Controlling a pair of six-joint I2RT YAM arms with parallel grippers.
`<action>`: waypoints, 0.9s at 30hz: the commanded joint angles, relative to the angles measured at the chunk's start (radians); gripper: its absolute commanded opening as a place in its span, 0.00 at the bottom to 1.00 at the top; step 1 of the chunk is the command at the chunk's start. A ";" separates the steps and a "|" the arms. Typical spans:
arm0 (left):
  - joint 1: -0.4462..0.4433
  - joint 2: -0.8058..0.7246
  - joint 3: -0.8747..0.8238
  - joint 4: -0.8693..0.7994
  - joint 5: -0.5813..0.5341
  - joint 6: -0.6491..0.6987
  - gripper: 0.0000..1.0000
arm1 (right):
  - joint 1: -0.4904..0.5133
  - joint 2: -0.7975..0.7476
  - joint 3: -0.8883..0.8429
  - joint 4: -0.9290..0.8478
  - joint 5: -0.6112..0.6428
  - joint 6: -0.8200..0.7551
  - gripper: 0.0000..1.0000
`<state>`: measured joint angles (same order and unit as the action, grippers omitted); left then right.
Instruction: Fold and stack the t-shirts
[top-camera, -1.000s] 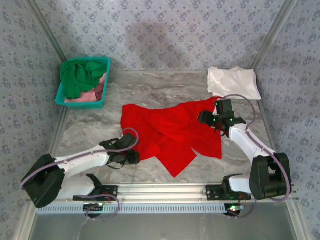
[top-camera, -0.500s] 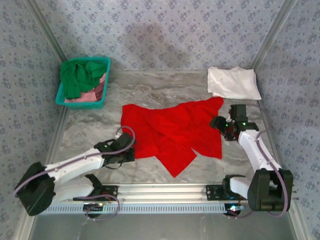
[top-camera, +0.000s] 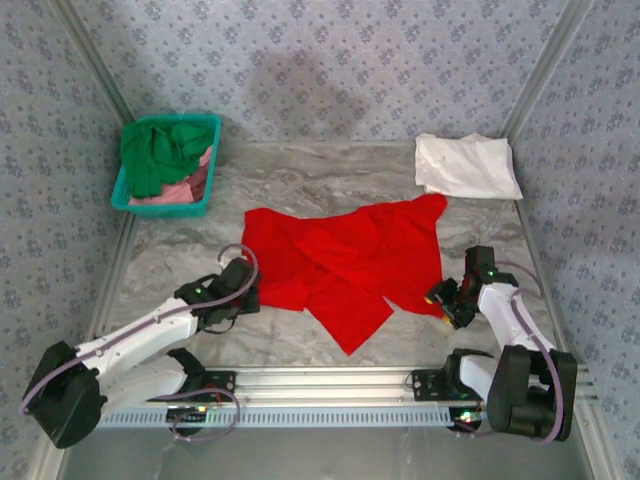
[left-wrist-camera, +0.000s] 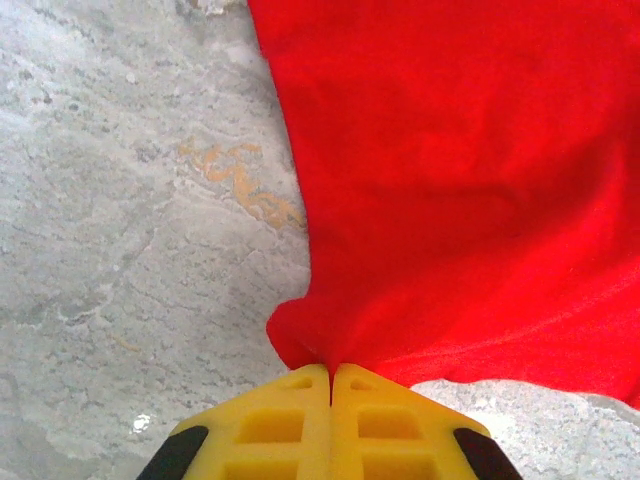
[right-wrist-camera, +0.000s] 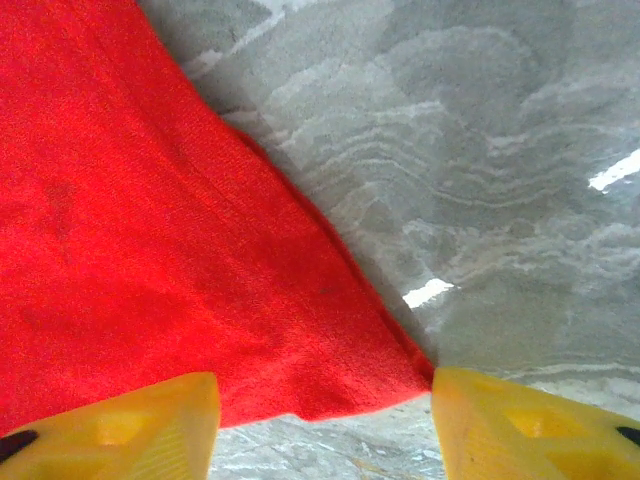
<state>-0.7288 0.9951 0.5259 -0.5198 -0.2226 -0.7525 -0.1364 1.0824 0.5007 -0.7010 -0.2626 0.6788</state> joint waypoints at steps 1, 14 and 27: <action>0.014 -0.026 0.016 0.017 -0.017 0.033 0.00 | -0.006 0.020 -0.031 0.089 -0.045 0.044 0.56; 0.034 -0.118 0.006 -0.001 -0.064 0.019 0.00 | 0.006 0.042 -0.046 0.209 -0.071 0.102 0.09; 0.087 -0.589 0.180 -0.124 -0.233 0.324 0.00 | 0.020 -0.318 0.365 -0.237 0.030 -0.040 0.00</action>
<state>-0.6468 0.4961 0.6258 -0.5739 -0.3847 -0.5465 -0.1253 0.8295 0.7727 -0.7494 -0.2787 0.6979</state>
